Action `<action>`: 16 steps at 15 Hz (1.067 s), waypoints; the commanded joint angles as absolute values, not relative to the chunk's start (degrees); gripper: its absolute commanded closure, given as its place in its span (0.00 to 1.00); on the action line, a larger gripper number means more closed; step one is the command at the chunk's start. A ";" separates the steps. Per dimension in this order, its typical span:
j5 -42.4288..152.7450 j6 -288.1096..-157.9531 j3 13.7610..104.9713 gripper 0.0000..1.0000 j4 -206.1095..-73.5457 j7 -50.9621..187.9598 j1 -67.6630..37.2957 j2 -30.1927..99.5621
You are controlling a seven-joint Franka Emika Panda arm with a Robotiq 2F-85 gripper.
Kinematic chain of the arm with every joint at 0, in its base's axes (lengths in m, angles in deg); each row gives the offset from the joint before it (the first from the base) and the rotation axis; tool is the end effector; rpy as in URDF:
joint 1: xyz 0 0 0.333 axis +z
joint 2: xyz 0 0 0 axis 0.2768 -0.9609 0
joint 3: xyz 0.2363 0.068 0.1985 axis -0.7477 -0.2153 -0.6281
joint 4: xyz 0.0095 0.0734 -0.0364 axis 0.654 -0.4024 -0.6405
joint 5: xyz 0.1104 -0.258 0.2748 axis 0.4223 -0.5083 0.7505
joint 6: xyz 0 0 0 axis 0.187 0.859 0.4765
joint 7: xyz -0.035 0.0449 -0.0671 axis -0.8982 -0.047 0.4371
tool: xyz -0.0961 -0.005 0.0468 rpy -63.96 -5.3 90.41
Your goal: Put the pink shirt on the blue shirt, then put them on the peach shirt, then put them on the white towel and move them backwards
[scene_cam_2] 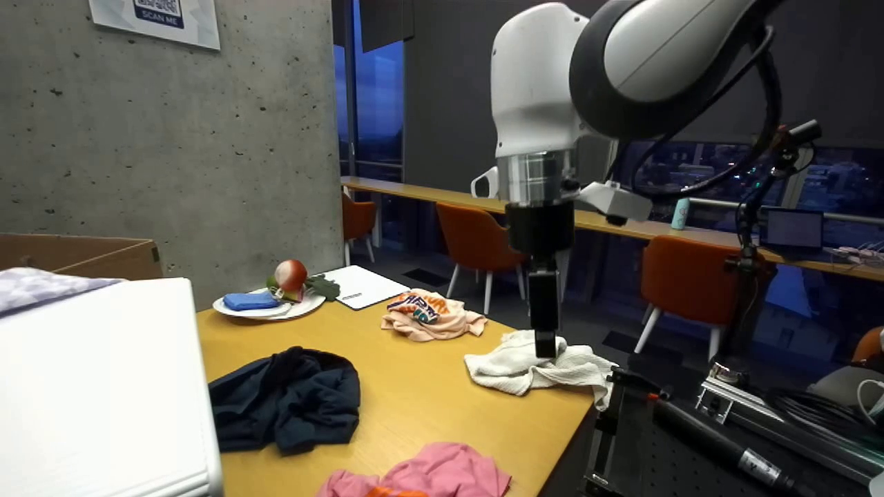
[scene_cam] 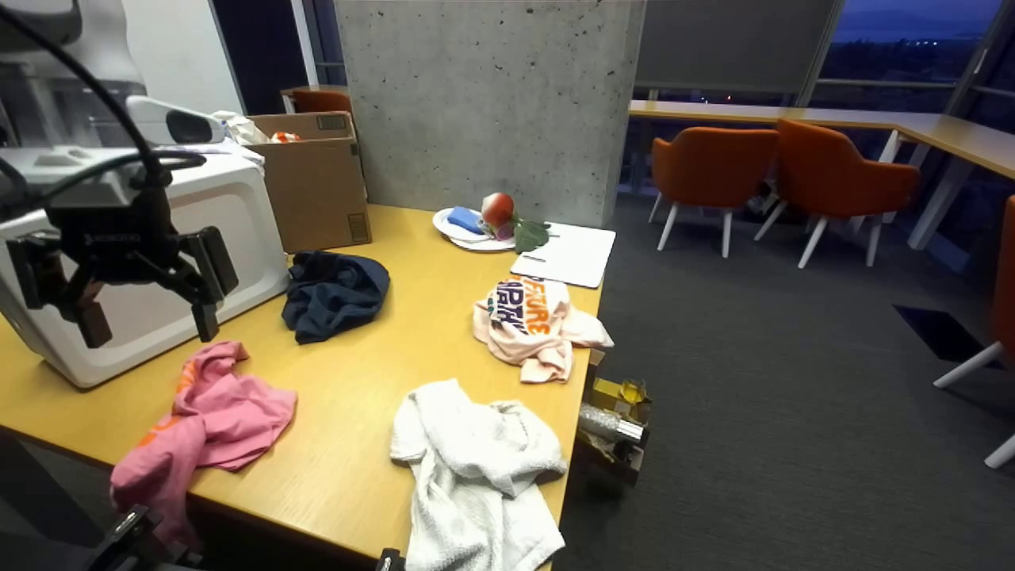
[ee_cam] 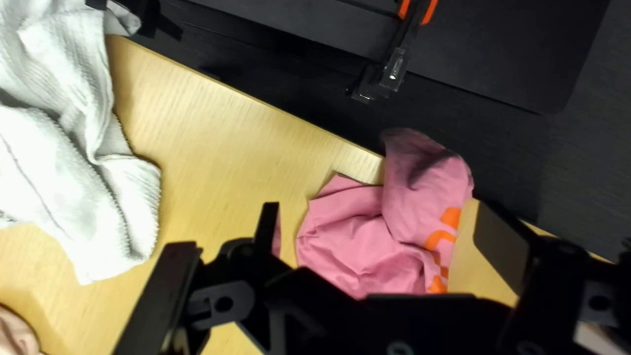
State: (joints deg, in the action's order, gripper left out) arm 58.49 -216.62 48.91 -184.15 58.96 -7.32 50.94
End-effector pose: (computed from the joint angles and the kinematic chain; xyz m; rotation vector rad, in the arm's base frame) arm 0.4595 0.1255 0.3053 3.0771 0.5403 -0.2395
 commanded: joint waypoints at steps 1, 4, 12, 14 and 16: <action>57.36 -222.66 47.60 0.00 -180.49 62.03 -6.96 41.52; 56.84 -226.68 47.31 0.00 -177.67 62.43 -6.48 34.70; 52.95 -228.52 46.66 0.00 -166.68 65.46 -0.87 21.04; 52.41 -228.17 46.69 0.00 -164.38 65.47 0.30 18.10; 51.45 -227.57 47.11 0.00 -162.00 65.66 1.54 14.88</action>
State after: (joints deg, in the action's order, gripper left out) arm 53.25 -228.91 46.80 -166.55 64.62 0.19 19.62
